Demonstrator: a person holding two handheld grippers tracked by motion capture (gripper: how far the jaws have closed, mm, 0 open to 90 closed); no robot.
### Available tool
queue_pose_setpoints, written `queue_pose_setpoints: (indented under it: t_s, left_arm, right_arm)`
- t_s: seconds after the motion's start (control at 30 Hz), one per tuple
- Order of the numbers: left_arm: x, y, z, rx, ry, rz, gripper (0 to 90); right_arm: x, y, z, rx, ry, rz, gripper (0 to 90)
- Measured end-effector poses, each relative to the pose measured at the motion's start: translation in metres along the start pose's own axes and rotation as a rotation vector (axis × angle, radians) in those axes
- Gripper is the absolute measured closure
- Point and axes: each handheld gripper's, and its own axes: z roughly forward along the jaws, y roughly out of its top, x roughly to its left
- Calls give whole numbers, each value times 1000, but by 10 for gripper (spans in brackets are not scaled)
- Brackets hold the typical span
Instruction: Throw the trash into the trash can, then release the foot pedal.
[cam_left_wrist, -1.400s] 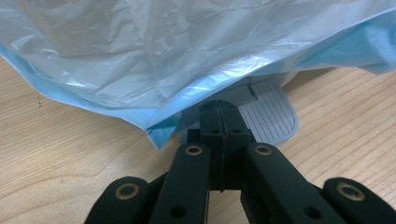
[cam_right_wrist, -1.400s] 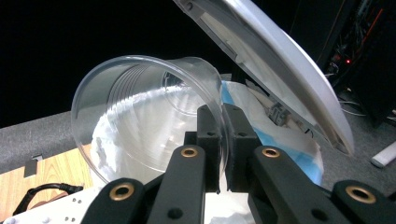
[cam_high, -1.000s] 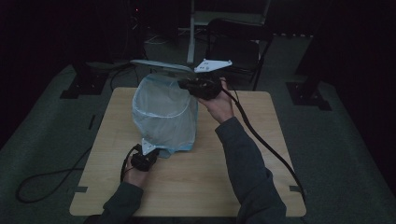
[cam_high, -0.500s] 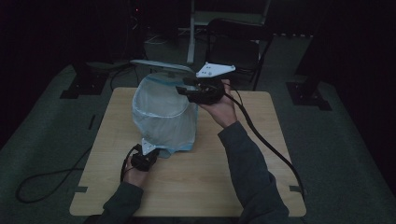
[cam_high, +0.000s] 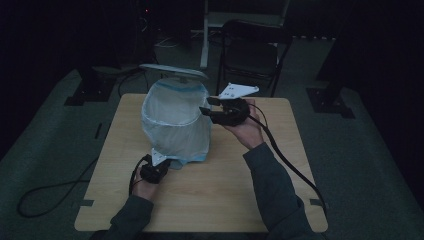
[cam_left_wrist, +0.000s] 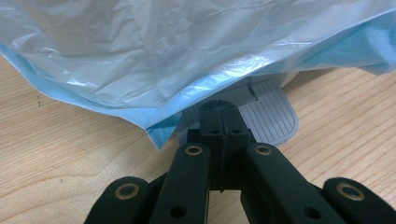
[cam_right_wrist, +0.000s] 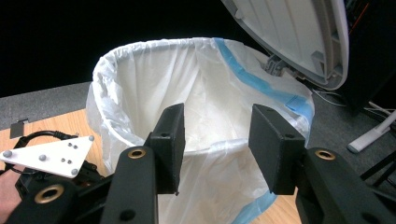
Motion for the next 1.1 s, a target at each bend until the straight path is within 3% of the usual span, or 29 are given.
queue_pose_setpoints:
  t_s: [0.5, 1.1]
  left_arm:
    - [0, 0, 0, 0, 0, 1, 900]
    - [-2, 1, 0, 9, 7, 6, 900]
  right_arm:
    - [6, -11, 0, 31, 5, -15, 532]
    - [5, -44, 2, 58, 17, 37, 519]
